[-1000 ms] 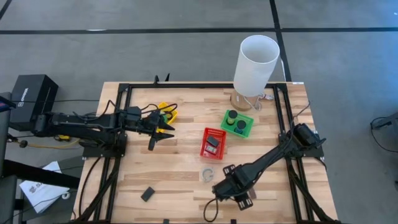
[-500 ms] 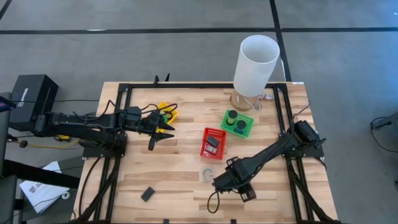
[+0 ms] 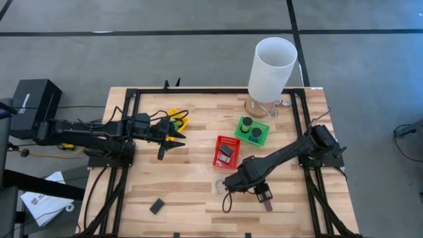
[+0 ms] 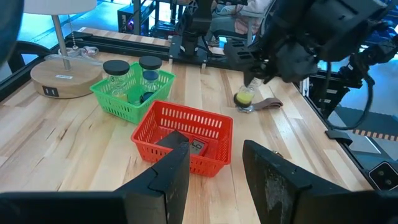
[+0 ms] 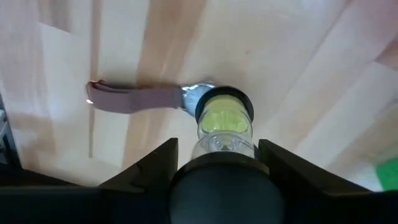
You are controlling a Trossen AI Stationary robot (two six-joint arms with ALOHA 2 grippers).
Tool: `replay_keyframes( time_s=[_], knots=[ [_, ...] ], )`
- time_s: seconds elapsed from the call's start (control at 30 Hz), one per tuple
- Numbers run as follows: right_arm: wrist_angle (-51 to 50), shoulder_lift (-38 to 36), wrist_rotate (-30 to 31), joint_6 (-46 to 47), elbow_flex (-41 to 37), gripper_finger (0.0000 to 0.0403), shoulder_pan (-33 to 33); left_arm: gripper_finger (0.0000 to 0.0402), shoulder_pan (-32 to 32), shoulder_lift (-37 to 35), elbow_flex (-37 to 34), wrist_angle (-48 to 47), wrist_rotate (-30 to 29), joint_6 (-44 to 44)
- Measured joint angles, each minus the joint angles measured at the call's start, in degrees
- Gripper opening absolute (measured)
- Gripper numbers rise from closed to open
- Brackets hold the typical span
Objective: Pick & Place Office items
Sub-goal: Put the black hourglass into the green bin
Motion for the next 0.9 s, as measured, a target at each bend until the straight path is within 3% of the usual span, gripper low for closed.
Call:
replay_keyframes(
  time_s=[0.4,0.9],
  knots=[
    [-8.5,-1.4,4.6,-4.1,0.0,0.0204,-5.0,0.0143,0.0,0.0,0.0,0.0,0.0,0.0],
    [-9.4,-15.0,12.7,-3.6,-0.1,0.0198,-15.3,0.0143,0.0,0.0,0.0,0.0,0.0,0.0]
  ],
)
